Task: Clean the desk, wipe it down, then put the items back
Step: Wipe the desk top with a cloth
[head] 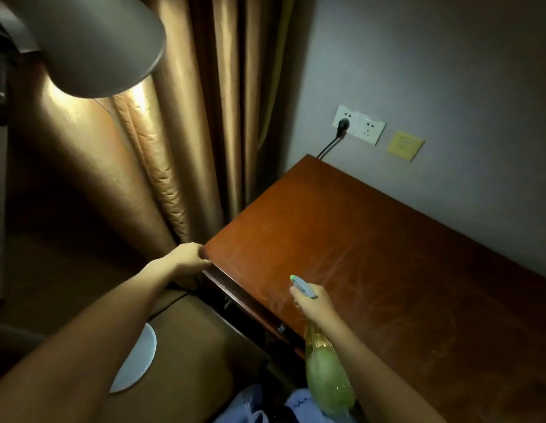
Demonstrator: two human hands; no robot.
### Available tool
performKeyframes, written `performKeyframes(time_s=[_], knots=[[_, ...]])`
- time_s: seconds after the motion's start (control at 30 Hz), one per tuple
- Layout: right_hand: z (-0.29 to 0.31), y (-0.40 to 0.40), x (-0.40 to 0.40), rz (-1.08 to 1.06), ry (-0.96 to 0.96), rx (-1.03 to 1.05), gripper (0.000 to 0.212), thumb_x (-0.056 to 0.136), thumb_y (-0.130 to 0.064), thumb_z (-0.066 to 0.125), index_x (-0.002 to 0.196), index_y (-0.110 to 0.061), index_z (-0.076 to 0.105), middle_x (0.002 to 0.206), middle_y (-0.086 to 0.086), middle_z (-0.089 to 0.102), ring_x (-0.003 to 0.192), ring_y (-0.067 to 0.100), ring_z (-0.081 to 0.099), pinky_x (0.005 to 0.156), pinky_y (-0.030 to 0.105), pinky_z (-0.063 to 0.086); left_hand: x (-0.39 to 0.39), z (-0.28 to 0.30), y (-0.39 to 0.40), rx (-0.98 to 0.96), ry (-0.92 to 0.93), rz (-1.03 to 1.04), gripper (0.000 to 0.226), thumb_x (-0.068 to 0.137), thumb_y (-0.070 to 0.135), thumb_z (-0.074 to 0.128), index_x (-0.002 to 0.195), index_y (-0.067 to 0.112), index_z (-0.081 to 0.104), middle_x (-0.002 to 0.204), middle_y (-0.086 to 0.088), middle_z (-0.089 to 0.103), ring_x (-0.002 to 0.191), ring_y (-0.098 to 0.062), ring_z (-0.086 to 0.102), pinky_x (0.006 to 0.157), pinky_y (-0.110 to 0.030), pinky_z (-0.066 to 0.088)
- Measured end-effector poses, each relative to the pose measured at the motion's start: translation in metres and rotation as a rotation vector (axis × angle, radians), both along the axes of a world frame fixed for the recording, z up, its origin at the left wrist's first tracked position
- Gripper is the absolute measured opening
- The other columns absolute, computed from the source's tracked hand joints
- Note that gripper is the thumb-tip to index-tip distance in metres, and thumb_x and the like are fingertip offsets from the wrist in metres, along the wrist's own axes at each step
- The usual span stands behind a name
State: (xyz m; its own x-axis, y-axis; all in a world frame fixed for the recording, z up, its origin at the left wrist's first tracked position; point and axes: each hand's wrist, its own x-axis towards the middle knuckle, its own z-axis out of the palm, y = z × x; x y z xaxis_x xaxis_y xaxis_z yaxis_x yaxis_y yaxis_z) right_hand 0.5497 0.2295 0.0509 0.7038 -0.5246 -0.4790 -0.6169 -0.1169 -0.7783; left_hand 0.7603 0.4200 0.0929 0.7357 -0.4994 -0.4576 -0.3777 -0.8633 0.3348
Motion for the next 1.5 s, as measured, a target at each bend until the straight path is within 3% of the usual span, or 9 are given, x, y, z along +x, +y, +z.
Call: performKeyframes(time_s=[0.07,0.23,0.33,0.53,0.73,0.93,1.13,1.33,1.5], knots=[[0.001,0.004,-0.004,0.0,-0.036,0.023,0.018,0.092,-0.015,0.056,0.087,0.001,0.062,0.068,0.005,0.048,0.062,0.016,0.043,0.056,0.024,0.033,-0.003,-0.003,-0.005,0.009,0.011,-0.014,0.028,0.091,0.023,0.056,0.111,0.005,0.062,0.115,-0.011,0.064,0.108,-0.025,0.058,0.084,-0.026,0.042],[-0.002,0.011,-0.01,0.109,0.036,-0.089,0.044,0.092,-0.016,0.055,0.051,-0.018,0.037,0.05,-0.006,0.035,0.04,0.003,0.034,0.041,0.017,0.025,-0.014,-0.005,-0.03,0.022,0.009,-0.084,0.024,0.09,0.02,0.056,0.108,0.007,0.064,0.115,-0.011,0.064,0.107,-0.024,0.058,0.085,-0.026,0.042],[-0.002,-0.005,-0.024,0.008,0.078,-0.068,0.04,0.093,-0.02,0.053,0.054,-0.019,0.043,0.054,-0.005,0.04,0.046,0.007,0.036,0.038,0.013,0.025,-0.019,-0.003,-0.052,0.029,-0.004,-0.137,0.016,0.089,0.019,0.056,0.097,0.009,0.066,0.111,-0.013,0.066,0.099,-0.024,0.058,0.083,-0.028,0.043],[-0.002,-0.053,-0.066,-0.212,0.061,0.09,0.026,0.093,-0.026,0.055,0.071,-0.014,0.06,0.068,0.005,0.059,0.056,0.012,0.054,0.056,0.024,0.041,-0.027,-0.007,-0.098,0.038,0.019,-0.183,0.021,0.089,0.024,0.058,0.102,0.01,0.065,0.109,-0.009,0.065,0.1,-0.025,0.059,0.081,-0.029,0.044],[-0.004,-0.069,-0.087,-0.336,0.124,0.019,0.033,0.093,-0.027,0.054,0.062,-0.015,0.05,0.054,-0.003,0.042,0.045,0.01,0.039,0.042,0.019,0.03,-0.047,-0.007,-0.152,0.054,0.013,-0.322,0.022,0.093,0.026,0.053,0.108,0.011,0.06,0.105,-0.006,0.061,0.089,-0.02,0.053,0.077,-0.032,0.044],[0.01,-0.1,-0.095,-0.373,0.069,0.089,0.028,0.095,-0.028,0.053,0.069,-0.017,0.047,0.07,0.002,0.048,0.07,0.017,0.048,0.054,0.024,0.035,-0.057,-0.009,-0.182,0.049,0.013,-0.342,0.01,0.094,0.023,0.051,0.094,0.013,0.054,0.091,-0.004,0.055,0.078,-0.019,0.049,0.067,-0.029,0.04],[0.007,-0.128,-0.086,-0.492,0.064,0.056,0.033,0.095,-0.031,0.053,0.066,-0.017,0.044,0.061,-0.001,0.045,0.051,0.012,0.041,0.052,0.027,0.033,-0.06,-0.01,-0.199,0.047,0.023,-0.325,0.009,0.094,0.02,0.05,0.088,0.013,0.05,0.085,-0.004,0.049,0.073,-0.018,0.044,0.063,-0.028,0.038],[0.012,-0.173,-0.08,-0.524,-0.017,0.12,0.021,0.093,-0.03,0.056,0.088,-0.01,0.058,0.078,0.006,0.056,0.067,0.015,0.052,0.059,0.024,0.04,-0.056,-0.01,-0.216,0.024,0.021,-0.29,0.009,0.093,0.021,0.053,0.087,0.014,0.053,0.086,-0.003,0.05,0.075,-0.017,0.046,0.065,-0.027,0.04],[0.02,-0.205,-0.07,-0.588,-0.014,0.064,0.034,0.094,-0.034,0.052,0.07,-0.011,0.049,0.063,0.002,0.048,0.051,0.014,0.044,0.051,0.027,0.035,-0.057,-0.007,-0.239,0.038,-0.01,-0.326,0.008,0.093,0.021,0.051,0.089,0.014,0.053,0.088,-0.003,0.051,0.075,-0.016,0.048,0.058,-0.02,0.037]])
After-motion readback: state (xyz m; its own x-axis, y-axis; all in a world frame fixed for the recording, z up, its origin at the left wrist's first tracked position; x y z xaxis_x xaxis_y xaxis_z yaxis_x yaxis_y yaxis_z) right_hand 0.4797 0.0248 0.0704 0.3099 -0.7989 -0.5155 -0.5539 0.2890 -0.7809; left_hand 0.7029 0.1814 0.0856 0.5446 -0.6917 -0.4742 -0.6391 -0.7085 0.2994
